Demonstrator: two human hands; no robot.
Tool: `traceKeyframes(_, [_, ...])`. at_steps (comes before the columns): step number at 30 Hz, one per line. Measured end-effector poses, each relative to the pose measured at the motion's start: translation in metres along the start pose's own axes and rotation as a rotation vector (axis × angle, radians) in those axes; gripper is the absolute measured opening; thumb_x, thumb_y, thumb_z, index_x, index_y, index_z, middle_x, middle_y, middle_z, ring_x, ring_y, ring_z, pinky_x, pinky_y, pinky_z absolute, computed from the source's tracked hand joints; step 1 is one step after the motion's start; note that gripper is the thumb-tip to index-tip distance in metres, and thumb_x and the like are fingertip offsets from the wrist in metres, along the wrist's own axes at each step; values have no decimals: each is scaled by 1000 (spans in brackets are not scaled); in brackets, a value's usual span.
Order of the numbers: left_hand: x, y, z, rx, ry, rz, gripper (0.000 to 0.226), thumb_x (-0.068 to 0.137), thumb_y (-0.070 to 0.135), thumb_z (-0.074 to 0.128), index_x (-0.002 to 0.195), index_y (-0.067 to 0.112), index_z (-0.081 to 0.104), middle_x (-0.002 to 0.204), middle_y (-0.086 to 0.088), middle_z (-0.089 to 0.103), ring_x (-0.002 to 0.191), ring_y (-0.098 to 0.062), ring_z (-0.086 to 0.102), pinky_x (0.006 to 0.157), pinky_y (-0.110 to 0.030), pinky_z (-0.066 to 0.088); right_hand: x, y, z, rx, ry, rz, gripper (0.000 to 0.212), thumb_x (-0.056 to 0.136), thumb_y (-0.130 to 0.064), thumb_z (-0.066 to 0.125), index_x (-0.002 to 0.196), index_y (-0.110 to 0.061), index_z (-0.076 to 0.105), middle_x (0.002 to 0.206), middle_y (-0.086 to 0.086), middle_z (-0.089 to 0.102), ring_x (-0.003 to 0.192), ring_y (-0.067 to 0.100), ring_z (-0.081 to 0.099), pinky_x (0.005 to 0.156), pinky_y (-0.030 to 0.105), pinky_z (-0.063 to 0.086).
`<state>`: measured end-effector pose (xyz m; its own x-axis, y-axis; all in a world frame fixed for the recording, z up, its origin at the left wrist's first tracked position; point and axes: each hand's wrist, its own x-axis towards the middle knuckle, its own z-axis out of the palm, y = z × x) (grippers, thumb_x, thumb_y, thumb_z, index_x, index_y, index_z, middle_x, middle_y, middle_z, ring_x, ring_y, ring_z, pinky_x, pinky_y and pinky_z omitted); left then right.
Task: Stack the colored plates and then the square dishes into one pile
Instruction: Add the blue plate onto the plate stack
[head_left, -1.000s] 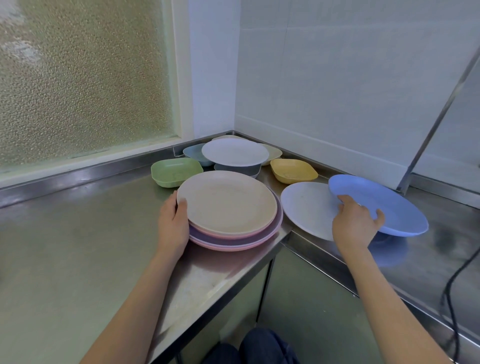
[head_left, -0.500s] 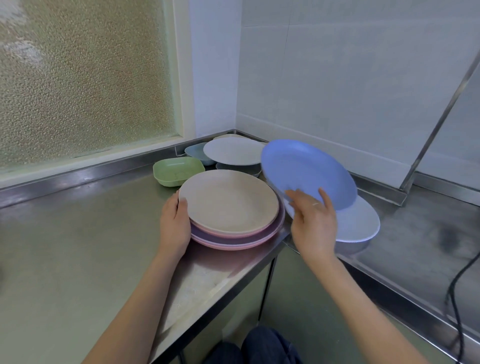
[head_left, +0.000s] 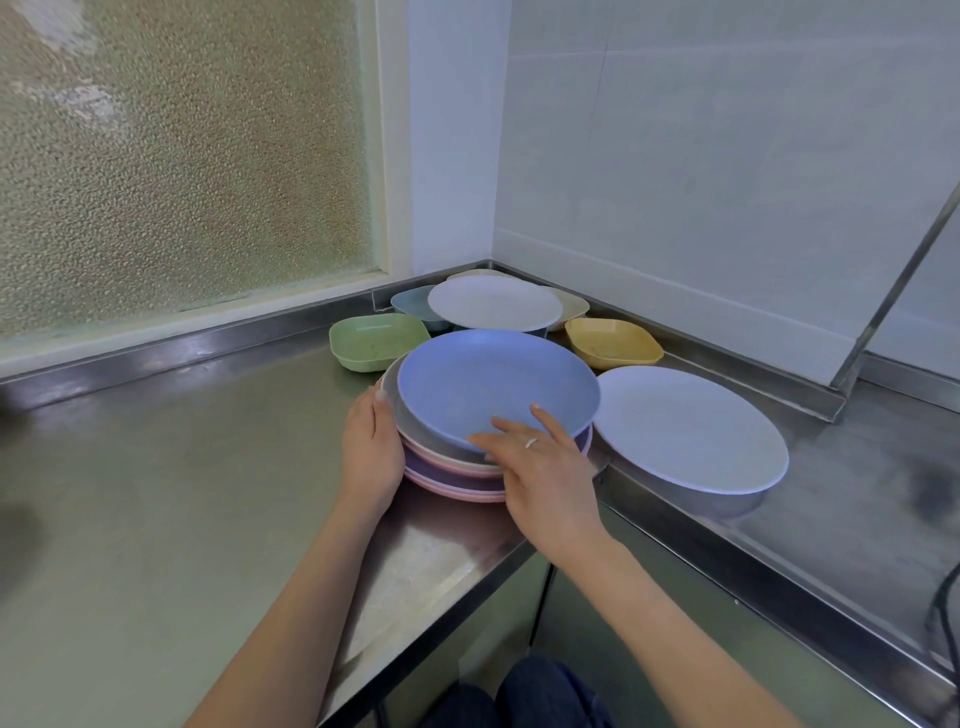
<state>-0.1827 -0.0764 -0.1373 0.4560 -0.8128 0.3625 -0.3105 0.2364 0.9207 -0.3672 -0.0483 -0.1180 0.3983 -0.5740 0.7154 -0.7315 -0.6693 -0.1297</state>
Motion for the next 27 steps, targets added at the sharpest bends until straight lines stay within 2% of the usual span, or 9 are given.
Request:
traceKeyframes(2, [1,-1,0,10,-3,7,39,104,22,27,102,7,63,104,-8,66,99,-22,59,89,-37,44,-1,0,2,24,-37,1,48,78,-4,32,103,-14,72,87,4,76,106,19,67,110,43,25])
traceKeyframes(7, [-2,5,-1,-28,3,-10,39,103,18,27,91,4,60,92,-8,64,81,-14,54,71,-18,42,2,-5,2,112,-108,13,46,79,0,37,107,-13,71,95,3,76,110,17,64,109,37,28])
traceKeyframes(11, [-4,8,-1,-86,23,-41,38,104,19,27,87,5,59,85,-1,61,75,-10,51,70,-20,42,4,-6,0,141,-232,46,44,83,-3,43,116,-17,67,109,6,72,116,15,60,111,28,21])
traceKeyframes(15, [-8,15,0,-136,11,-29,38,105,19,25,90,9,60,84,7,61,71,6,53,67,-7,41,6,-10,-4,163,-269,80,36,90,-8,45,117,-18,67,112,5,72,110,17,63,113,28,24])
traceKeyframes(17, [-7,14,-1,-111,9,-20,38,104,18,27,91,7,60,85,4,61,75,-1,54,64,-4,40,7,-13,-8,178,-276,110,35,92,-7,47,119,-17,66,110,6,72,108,22,62,115,28,23])
traceKeyframes(19, [-7,13,-1,-83,22,-32,35,104,18,29,89,5,58,85,0,58,77,-12,50,62,-6,38,8,-15,-9,187,-287,140,35,94,-8,46,124,-17,63,113,7,71,117,28,55,109,21,21])
traceKeyframes(21, [-5,11,-1,-60,21,-46,34,103,17,29,93,5,59,92,-4,60,83,-16,51,66,-12,39,7,-15,-10,195,-303,154,36,95,-10,45,125,-19,62,117,5,69,123,30,50,108,26,27])
traceKeyframes(24, [-4,10,-1,-54,-8,-30,35,102,14,29,108,5,63,107,-4,64,94,-13,56,77,-18,39,7,-15,-10,207,-311,139,34,94,-11,46,121,-19,65,111,4,72,115,23,57,114,27,22])
traceKeyframes(27, [-5,12,-2,-79,-27,-4,36,101,11,29,110,13,64,108,4,66,96,-4,58,79,-9,41,4,-10,-9,275,-236,169,29,92,-18,49,112,-26,69,107,-7,73,119,3,53,118,30,8])
